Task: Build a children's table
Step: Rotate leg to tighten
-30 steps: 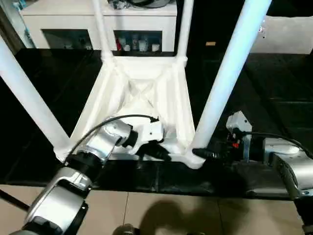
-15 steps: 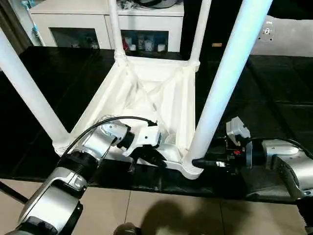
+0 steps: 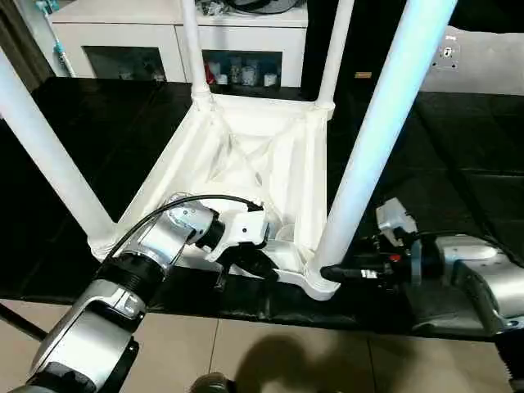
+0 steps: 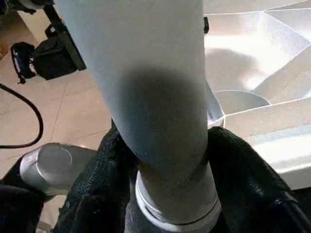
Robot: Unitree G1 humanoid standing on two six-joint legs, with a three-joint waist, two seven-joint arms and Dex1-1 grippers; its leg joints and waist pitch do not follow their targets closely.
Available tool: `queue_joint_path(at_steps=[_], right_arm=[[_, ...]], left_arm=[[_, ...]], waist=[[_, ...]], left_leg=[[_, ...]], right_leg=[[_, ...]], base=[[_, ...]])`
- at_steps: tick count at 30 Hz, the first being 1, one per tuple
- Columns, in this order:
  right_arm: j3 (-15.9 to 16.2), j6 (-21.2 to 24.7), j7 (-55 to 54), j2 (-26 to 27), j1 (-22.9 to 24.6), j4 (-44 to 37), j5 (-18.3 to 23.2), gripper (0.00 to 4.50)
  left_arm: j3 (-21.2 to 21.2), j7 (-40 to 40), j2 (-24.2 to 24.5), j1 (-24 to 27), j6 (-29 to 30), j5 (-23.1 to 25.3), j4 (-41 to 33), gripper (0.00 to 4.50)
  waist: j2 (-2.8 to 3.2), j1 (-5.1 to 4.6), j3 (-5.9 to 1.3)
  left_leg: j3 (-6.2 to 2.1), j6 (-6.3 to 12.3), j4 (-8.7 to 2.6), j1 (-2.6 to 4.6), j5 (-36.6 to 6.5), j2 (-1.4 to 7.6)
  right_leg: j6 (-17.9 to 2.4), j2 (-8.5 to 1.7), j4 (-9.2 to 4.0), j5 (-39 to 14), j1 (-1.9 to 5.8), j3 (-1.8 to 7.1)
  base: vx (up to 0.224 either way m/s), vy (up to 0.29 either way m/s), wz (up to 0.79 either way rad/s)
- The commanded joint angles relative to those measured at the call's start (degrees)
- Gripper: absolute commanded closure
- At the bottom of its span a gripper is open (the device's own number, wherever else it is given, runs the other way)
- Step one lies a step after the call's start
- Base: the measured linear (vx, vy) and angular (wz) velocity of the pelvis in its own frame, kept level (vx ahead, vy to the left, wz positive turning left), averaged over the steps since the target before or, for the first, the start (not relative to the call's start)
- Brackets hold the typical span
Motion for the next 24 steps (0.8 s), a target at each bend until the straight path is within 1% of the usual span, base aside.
queue_joint_path(at_steps=[1, 2, 3, 4, 5, 6, 7, 8, 9, 10, 11, 12, 13, 14, 15, 16, 17, 18, 19, 20, 22, 23, 24], right_arm=[[-0.1, 1.9, -2.3, 1.6, 0.1, -1.8, 1.6, 2.41], [-0.3, 2.1, -4.4, 2.5, 0.1, -1.8, 1.1, 2.44], [-0.4, 2.2, -6.7, 3.5, 0.0, -1.6, 0.2, 2.48], [-0.6, 1.9, -12.9, 5.9, -0.4, -0.7, -2.3, 2.51], [-0.8, 2.2, -16.0, 7.1, -0.7, -0.2, -3.4, 2.51], [-1.1, 2.8, -18.6, 8.2, -1.1, 0.2, -4.1, 2.51], [-1.7, 3.8, -22.4, 9.9, -1.7, 0.9, -4.9, 2.53], [-2.1, 4.3, -24.5, 10.8, -2.1, 1.2, -5.4, 2.53], [-2.7, 5.8, -27.9, 12.3, -2.6, 1.5, -5.9, 2.55], [-2.9, 6.4, -29.5, 13.1, -2.9, 1.6, -6.3, 2.56], [-3.2, 7.0, -30.9, 13.7, -3.1, 1.6, -6.6, 2.56], [-4.6, 9.1, -37.7, 16.5, -4.3, 2.1, -8.1, 2.56], [-5.5, 10.1, -42.2, 18.5, -5.0, 2.3, -9.1, 2.56], [-5.9, 9.8, -43.7, 19.4, -5.2, 2.2, -9.5, 2.56], [-5.9, 9.4, -43.5, 19.5, -5.1, 2.1, -9.3, 2.56], [-5.9, 8.9, -43.0, 19.6, -5.0, 2.0, -8.9, 2.22], [-5.7, 7.8, -42.0, 19.7, -4.8, 1.7, -8.5, 1.88], [-5.8, 7.4, -41.7, 19.8, -4.6, 1.4, -8.3, 1.89], [-6.0, 7.2, -41.7, 19.5, -4.4, 0.9, -8.4, 1.89], [-6.1, 7.1, -41.5, 19.2, -4.2, 0.7, -8.4, 1.79], [-6.5, 7.3, -41.1, 18.9, -3.9, 0.1, -8.3, 1.43], [-6.8, 7.3, -40.7, 18.8, -3.8, -0.1, -8.2, 1.43], [-7.0, 7.3, -40.4, 18.5, -3.7, -0.4, -7.9, 1.33]], left_arm=[[0.3, -0.1, -2.0, -0.4, 1.5, -2.4, -3.1, 4.50], [0.6, 1.1, -2.6, -0.5, 2.6, -2.4, -3.1, 4.50], [0.9, 2.3, -3.2, -0.7, 3.5, -2.3, -3.0, 4.50], [1.3, 5.3, -4.6, -1.1, 4.9, -1.8, -2.6, 4.50], [1.6, 6.9, -5.4, -1.3, 5.7, -1.6, -2.4, 4.50], [1.9, 8.8, -6.4, -1.6, 6.7, -1.5, -2.1, 4.50], [2.5, 11.6, -7.8, -2.0, 8.2, -1.4, -1.7, 4.50], [2.8, 13.0, -8.7, -2.2, 9.0, -1.4, -1.5, 4.50], [3.4, 16.0, -10.3, -2.6, 10.2, -1.2, -0.9, 4.50], [3.8, 17.6, -11.1, -2.9, 10.9, -1.1, -0.6, 4.50], [4.1, 18.9, -11.9, -3.1, 11.4, -1.0, -0.3, 4.50], [5.2, 24.3, -14.7, -4.0, 12.8, -0.7, 0.9, 4.50], [5.7, 27.3, -16.4, -4.4, 13.5, -0.4, 1.6, 4.50], [5.6, 28.3, -17.0, -4.5, 13.7, -0.1, 1.6, 4.50], [5.6, 28.4, -17.2, -4.5, 13.6, -0.1, 1.5, 4.50], [5.6, 28.5, -17.3, -4.5, 13.6, 0.0, 1.4, 4.50], [5.6, 28.4, -17.3, -4.5, 13.6, 0.0, 1.2, 4.50], [5.6, 28.4, -17.4, -4.4, 13.5, 0.1, 1.0, 4.50], [5.2, 27.5, -16.9, -4.3, 13.0, 0.8, 0.5, 4.50], [5.1, 27.0, -16.4, -4.1, 12.7, 1.0, 0.3, 4.50], [5.0, 26.6, -15.8, -3.9, 12.7, 1.3, 0.2, 4.50], [5.0, 26.5, -15.5, -3.8, 12.7, 1.4, 0.2, 4.50], [5.0, 26.3, -15.0, -3.7, 12.4, 1.4, 0.2, 4.50]], waist=[[-1.03, -0.47, -4.38], [-1.02, -0.41, -4.38], [-1.06, -0.56, -4.26], [-1.08, -0.67, -4.24], [-1.05, -0.93, -4.14], [-1.17, -1.16, -4.04], [-1.18, -1.96, -3.93], [-1.19, -2.32, -3.83], [-1.07, -2.91, -3.91], [-1.18, -3.30, -3.88], [-1.35, -3.75, -3.96], [-1.36, -3.88, -3.97], [-1.36, -4.58, -4.08], [-1.44, -4.76, -4.23], [-1.45, -4.81, -4.29], [-1.48, -4.89, -4.29], [-0.85, -4.83, -4.44], [-1.02, -4.99, -4.50], [-1.08, -5.00, -4.54], [-1.02, -4.92, -4.56], [-0.89, -4.68, -4.61], [-0.95, -4.57, -4.54], [-0.94, -4.54, -4.49]], left_leg=[[-0.97, 4.67, -3.80, 1.05, -9.0, 3.66], [-1.01, 4.59, -3.82, 1.09, -9.2, 3.66], [-1.01, 4.14, -3.90, 1.20, -10.1, 3.63], [-1.03, 3.72, -3.94, 1.20, -10.5, 3.65], [-1.15, 2.79, -4.08, 1.26, -11.4, 3.49], [-1.14, 2.45, -4.15, 1.25, -12.0, 3.39], [-1.26, 1.52, -4.29, 1.36, -13.4, 3.23], [-1.27, 1.48, -4.29, 1.33, -13.9, 3.13], [-1.45, 1.19, -4.35, 1.11, -14.0, 3.08], [-1.41, 1.26, -4.36, 1.03, -14.0, 2.96], [-1.44, 1.50, -4.26, 0.81, -13.7, 2.83], [-1.31, 1.79, -4.17, 0.86, -13.5, 2.74], [-1.27, 1.89, -3.97, 0.78, -12.3, 2.52], [-1.26, 1.99, -3.92, 0.76, -11.8, 2.45], [-1.21, 2.62, -3.84, 0.62, -10.8, 2.44], [-1.13, 3.10, -3.79, 0.50, -10.5, 2.40], [-1.15, 3.85, -3.71, 0.50, -9.5, 2.46], [-1.10, 4.25, -3.71, 0.39, -9.0, 2.51], [-0.99, 5.26, -3.63, 0.49, -8.3, 2.58], [-0.99, 5.44, -3.60, 0.58, -8.2, 2.64], [-1.01, 5.70, -3.64, 0.68, -7.7, 2.86], [-0.96, 5.74, -3.68, 0.72, -8.1, 2.89], [-0.97, 5.70, -3.73, 0.76, -8.5, 2.91]], right_leg=[[-10.8, -4.35, -4.07, -15.5, 3.03, 2.92], [-10.6, -4.40, -4.11, -16.0, 3.01, 2.89], [-10.4, -4.42, -4.29, -17.6, 2.91, 2.85], [-10.2, -4.41, -4.29, -18.1, 2.87, 2.90], [-9.6, -4.47, -4.53, -20.0, 2.75, 2.83], [-9.2, -4.44, -4.74, -21.1, 2.79, 2.80], [-8.3, -4.39, -5.05, -23.5, 2.81, 2.67], [-8.1, -4.29, -5.20, -24.2, 2.79, 2.61], [-7.9, -4.28, -5.06, -24.4, 3.03, 2.53], [-7.7, -4.19, -5.25, -24.3, 2.98, 2.47], [-7.4, -4.31, -5.30, -24.1, 3.28, 2.43], [-7.4, -4.19, -5.38, -23.9, 3.14, 2.46], [-8.0, -4.04, -5.22, -22.8, 2.96, 2.39], [-7.9, -4.10, -5.33, -22.7, 3.08, 2.33], [-7.7, -4.17, -5.37, -21.7, 3.18, 2.39], [-7.8, -4.12, -5.32, -20.9, 3.27, 2.42], [-8.3, -4.07, -5.07, -18.4, 3.30, 2.52], [-8.6, -3.97, -5.01, -17.0, 3.36, 2.52], [-10.0, -3.90, -4.71, -13.8, 3.31, 2.55], [-10.3, -3.96, -4.68, -13.4, 3.31, 2.55], [-11.1, -3.93, -4.44, -12.3, 3.33, 2.57], [-11.4, -3.89, -4.40, -11.9, 3.29, 2.60], [-11.5, -3.94, -4.43, -12.1, 3.29, 2.60]], base=[[0.000, 0.000, 0.00], [0.000, 0.000, 0.00], [0.000, 0.000, 0.00], [0.000, 0.000, 0.00], [0.000, 0.000, 0.00], [0.000, 0.000, 0.00], [0.000, 0.000, 0.00], [0.000, 0.000, 0.00], [0.000, 0.000, 0.00], [0.000, 0.000, 0.00], [0.000, 0.000, 0.00], [0.000, 0.000, 0.00], [0.000, 0.000, 0.00], [0.000, 0.000, 0.00], [0.000, 0.000, 0.00], [0.000, 0.000, 0.00], [0.000, 0.000, 0.00], [0.000, 0.000, 0.00], [0.000, 0.000, 0.00], [0.000, 0.000, 0.00], [0.000, 0.000, 0.00], [0.000, 0.000, 0.00], [0.000, 0.000, 0.00]])
